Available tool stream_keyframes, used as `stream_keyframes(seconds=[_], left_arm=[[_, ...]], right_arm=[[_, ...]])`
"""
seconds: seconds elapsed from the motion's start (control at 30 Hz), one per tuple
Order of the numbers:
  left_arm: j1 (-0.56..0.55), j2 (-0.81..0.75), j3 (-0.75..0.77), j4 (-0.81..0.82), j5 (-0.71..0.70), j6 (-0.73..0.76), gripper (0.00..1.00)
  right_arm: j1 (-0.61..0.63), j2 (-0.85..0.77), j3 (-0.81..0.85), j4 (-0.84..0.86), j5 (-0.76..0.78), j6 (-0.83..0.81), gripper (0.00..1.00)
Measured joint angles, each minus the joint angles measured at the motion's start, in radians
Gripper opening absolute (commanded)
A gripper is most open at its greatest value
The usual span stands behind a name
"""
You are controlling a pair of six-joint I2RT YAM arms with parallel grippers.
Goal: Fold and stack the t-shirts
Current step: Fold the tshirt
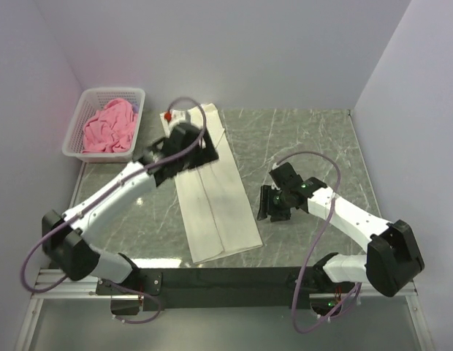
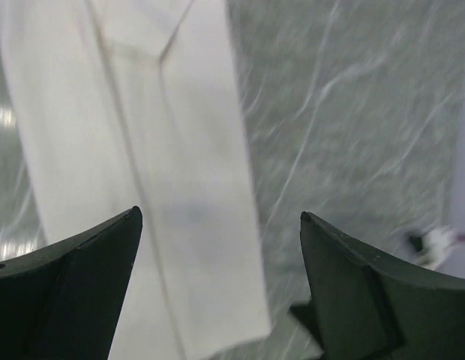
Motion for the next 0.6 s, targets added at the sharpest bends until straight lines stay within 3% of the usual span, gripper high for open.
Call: stream_keyframes(seconds=[0.1,0.33,0.6], left_arm=[[-0.102,-0.113,-0.216,-0.064,-0.019,-0.084,0.91],[-0.327,-0.167,-0.611,-0.191,0.021,-0.316,0.83],[-0.370,-0.328,-0.734,-0.182,0.053,-0.490,0.80]], right_arm=[[-0.002,-0.032,-0.045,0.035,-0.002,0.006,0.57],[-0.003,-0.061,-0.134,0.122,-0.031,0.013,0.57],[0.031,-0.070,-0.169,0.160,-0.039,0.042,0.57]])
